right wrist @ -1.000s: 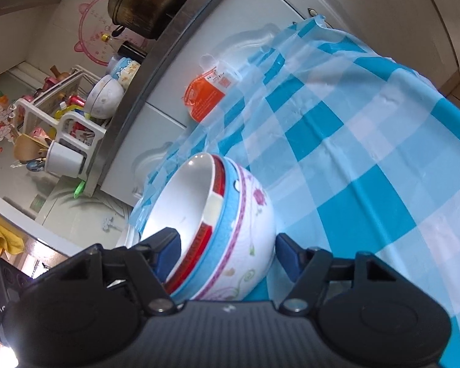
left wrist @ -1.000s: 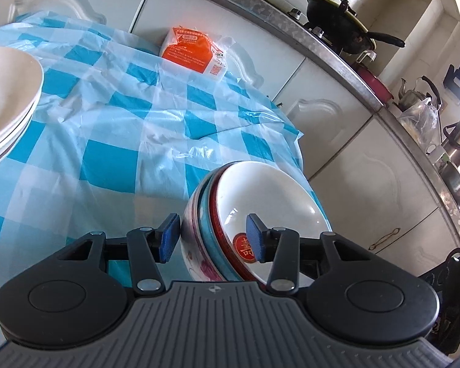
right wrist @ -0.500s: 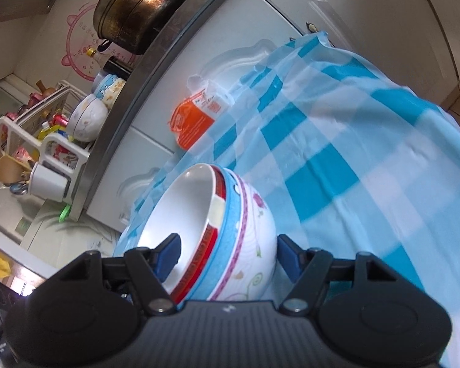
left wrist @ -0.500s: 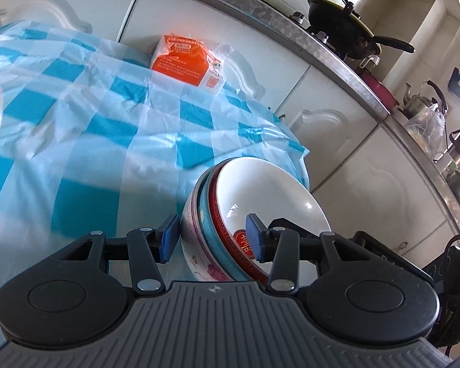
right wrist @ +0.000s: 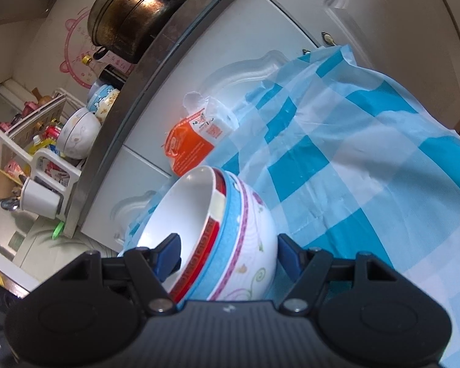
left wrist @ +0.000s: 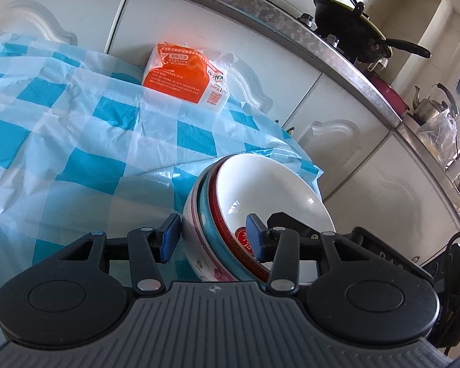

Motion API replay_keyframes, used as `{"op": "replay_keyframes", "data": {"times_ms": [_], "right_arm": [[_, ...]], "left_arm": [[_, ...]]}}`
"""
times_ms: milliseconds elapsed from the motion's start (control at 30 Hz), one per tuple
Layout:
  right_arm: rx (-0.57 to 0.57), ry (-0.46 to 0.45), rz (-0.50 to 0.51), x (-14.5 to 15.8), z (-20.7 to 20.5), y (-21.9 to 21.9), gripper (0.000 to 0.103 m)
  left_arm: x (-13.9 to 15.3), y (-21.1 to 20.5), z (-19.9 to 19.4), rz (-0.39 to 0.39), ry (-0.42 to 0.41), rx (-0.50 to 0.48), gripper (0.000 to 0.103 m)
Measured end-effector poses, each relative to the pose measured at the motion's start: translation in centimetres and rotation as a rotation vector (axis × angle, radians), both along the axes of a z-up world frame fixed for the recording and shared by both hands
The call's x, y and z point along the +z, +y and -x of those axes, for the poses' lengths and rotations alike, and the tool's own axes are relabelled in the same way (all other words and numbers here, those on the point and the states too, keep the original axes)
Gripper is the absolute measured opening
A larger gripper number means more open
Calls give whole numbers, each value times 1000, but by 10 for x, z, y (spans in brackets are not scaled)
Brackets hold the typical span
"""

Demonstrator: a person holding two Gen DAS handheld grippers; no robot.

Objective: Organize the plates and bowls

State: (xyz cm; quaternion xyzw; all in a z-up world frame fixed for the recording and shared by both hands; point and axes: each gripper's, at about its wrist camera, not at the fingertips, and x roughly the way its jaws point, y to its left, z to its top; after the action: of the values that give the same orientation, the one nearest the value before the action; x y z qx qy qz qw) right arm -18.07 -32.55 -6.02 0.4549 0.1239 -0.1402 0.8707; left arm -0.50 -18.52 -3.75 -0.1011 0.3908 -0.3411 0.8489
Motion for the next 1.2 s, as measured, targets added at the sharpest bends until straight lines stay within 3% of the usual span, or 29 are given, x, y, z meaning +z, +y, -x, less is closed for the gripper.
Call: {"op": "replay_keyframes", "data": {"times_ms": [267, 533, 633, 867, 1200], "right_arm": [[-34, 27, 62, 7, 18, 9, 81], [-58, 33, 149, 23, 46, 32, 85], [-66, 40, 196, 32, 54, 44, 92], [-65, 44, 279, 45, 68, 72, 97], [-48, 61, 331, 53, 75, 111, 102]], "left_arm": [[10, 6, 9, -29, -52, 19, 58], [27, 25, 39, -68, -136, 47, 77], [30, 32, 51, -112, -164, 57, 80], [29, 60, 72, -148, -175, 86, 98], [29, 108, 98, -213, -186, 179, 103]]}}
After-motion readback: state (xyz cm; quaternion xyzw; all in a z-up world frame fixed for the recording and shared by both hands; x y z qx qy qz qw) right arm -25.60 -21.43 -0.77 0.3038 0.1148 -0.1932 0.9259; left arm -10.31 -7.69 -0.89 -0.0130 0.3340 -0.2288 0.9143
